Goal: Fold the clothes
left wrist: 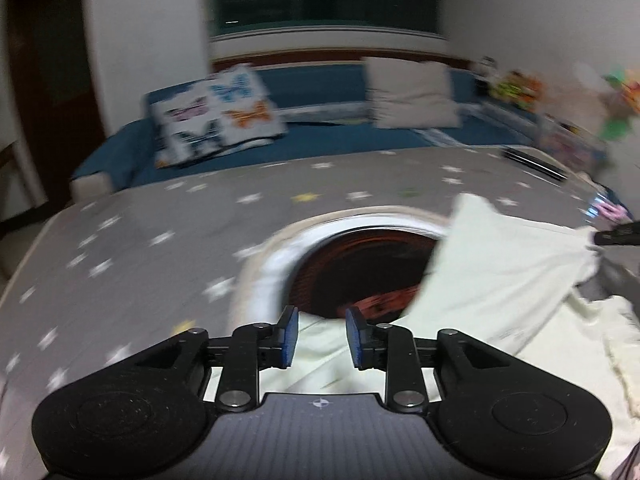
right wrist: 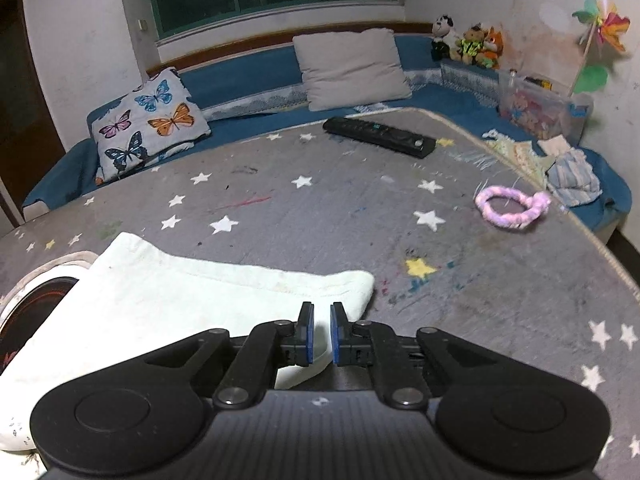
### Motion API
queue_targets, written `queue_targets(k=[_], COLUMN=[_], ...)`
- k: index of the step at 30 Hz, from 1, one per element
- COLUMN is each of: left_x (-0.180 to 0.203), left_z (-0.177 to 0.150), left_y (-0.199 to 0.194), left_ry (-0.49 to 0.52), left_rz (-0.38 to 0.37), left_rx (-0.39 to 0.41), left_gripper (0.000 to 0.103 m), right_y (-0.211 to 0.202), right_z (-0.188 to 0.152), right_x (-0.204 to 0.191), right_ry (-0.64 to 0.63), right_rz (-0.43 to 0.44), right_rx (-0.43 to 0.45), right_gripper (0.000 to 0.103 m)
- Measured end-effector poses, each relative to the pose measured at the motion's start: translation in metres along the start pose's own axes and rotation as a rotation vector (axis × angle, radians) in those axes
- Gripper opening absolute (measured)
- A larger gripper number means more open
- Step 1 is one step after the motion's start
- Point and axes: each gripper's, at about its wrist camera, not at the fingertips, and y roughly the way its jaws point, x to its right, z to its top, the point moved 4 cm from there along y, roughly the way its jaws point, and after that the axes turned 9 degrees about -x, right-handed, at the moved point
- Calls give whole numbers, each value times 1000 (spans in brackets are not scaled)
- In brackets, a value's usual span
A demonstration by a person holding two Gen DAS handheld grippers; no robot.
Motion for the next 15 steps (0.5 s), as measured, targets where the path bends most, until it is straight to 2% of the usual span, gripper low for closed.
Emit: queue_targets(k=[3,13,15], left_x=[23,98,104], left_z=[18,77,83], left_y=[28,122,137], left_ry=[30,130,136], left_rz=[-40,-173,-179], left_rx=[-24,-103,-114], left_gripper=[37,39,40], right_y=[2,7,8], right_z=[-2,-8,-9], right_x=[-1,2,3], right_ry=[-3,14,17], right_rz=[19,79,88], right_rx=[-9,-22,-22], right_gripper=[16,17,17])
